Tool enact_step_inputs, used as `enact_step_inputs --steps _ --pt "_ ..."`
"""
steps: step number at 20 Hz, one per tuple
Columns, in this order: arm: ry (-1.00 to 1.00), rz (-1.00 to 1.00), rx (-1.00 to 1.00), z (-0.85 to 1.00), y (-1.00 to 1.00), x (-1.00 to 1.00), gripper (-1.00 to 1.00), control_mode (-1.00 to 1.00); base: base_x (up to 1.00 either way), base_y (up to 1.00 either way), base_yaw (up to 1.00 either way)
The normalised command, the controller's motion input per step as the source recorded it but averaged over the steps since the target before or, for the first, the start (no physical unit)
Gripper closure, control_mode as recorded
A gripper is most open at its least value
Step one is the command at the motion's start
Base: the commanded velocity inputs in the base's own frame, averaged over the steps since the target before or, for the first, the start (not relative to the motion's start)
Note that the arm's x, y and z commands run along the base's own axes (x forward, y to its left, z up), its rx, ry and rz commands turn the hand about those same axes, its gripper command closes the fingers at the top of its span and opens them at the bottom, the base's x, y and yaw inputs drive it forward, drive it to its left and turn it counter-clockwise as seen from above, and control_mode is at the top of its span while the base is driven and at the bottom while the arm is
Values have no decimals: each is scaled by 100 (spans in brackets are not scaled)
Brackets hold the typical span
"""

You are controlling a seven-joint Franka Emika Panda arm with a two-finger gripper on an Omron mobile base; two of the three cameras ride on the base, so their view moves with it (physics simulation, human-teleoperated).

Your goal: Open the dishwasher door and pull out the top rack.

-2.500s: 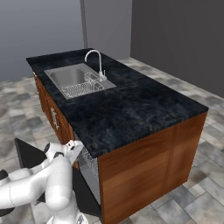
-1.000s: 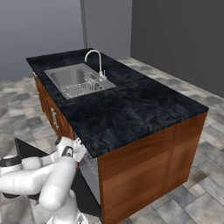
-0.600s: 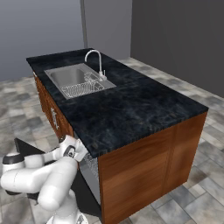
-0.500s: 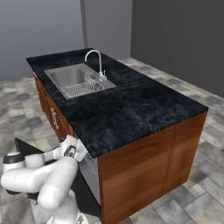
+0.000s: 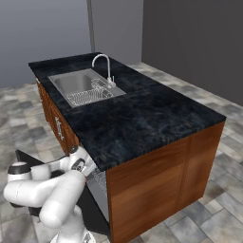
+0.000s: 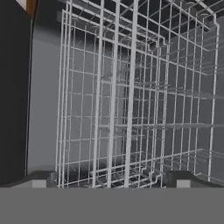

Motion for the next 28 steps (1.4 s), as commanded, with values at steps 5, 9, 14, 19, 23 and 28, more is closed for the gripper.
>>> enact_step_inputs --steps 5,9,14,19,23,28 --pt "2 0 -1 -65 0 13 -100 -100 0 0 0" --pt "1 0 -2 -65 0 16 -100 -100 0 0 0" --pt "1 0 -3 -69 3 13 -100 -100 0 0 0" --pt "3 0 -5 -74 12 11 -100 -100 0 0 0" --pt "6 0 -9 -85 25 1 -100 -100 0 0 0" --pt "8 -1 -13 -93 37 -1 -100 -100 0 0 0"
